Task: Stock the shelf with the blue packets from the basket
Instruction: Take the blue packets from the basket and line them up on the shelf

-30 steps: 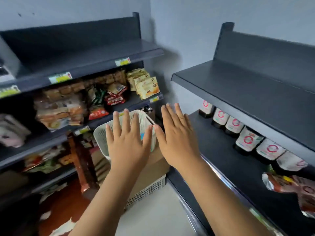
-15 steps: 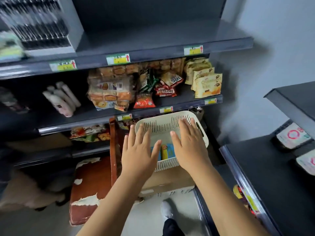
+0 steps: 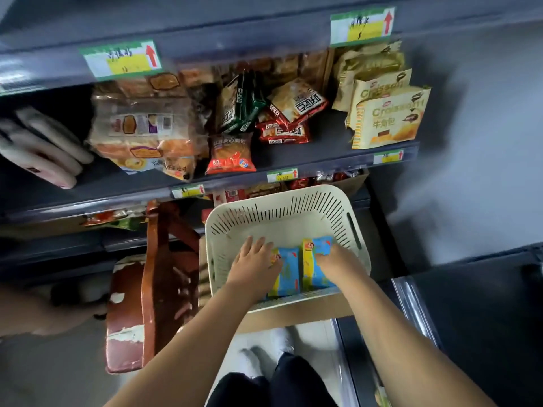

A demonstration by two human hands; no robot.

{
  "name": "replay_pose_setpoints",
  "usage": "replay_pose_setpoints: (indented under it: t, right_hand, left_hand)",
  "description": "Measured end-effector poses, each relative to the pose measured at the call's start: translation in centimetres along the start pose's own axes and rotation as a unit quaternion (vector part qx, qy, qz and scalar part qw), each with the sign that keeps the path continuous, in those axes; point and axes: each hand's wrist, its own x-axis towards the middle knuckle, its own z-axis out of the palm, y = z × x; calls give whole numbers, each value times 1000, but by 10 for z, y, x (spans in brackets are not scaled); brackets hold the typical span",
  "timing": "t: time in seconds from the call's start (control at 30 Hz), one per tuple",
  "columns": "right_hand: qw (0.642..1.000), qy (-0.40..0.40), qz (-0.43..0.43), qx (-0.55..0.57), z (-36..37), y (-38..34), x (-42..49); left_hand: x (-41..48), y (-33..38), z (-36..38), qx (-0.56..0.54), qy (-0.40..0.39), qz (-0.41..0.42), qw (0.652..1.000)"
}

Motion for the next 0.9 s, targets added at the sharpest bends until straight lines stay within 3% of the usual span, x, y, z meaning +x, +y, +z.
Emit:
replay_pose_setpoints:
  t: [0.17, 0.33, 0.47, 0.6, 0.9]
  right_hand:
    - [993, -73, 71, -66, 13, -14, 44]
    - [985, -64, 108, -116, 47, -19, 85]
    - [981, -22, 122, -152, 63, -17, 95]
    - [985, 13, 131, -112, 79, -7, 94]
    - [993, 35, 105, -44, 77, -17, 81]
  left_hand:
    - [47, -10, 28, 6, -59, -11, 998]
    - [90, -20, 54, 17, -103, 8, 995]
    - [113, -22, 68, 122, -59, 48, 990]
    - [127, -23, 80, 190, -49, 68, 978]
    - [118, -25, 82, 195, -6, 64, 979]
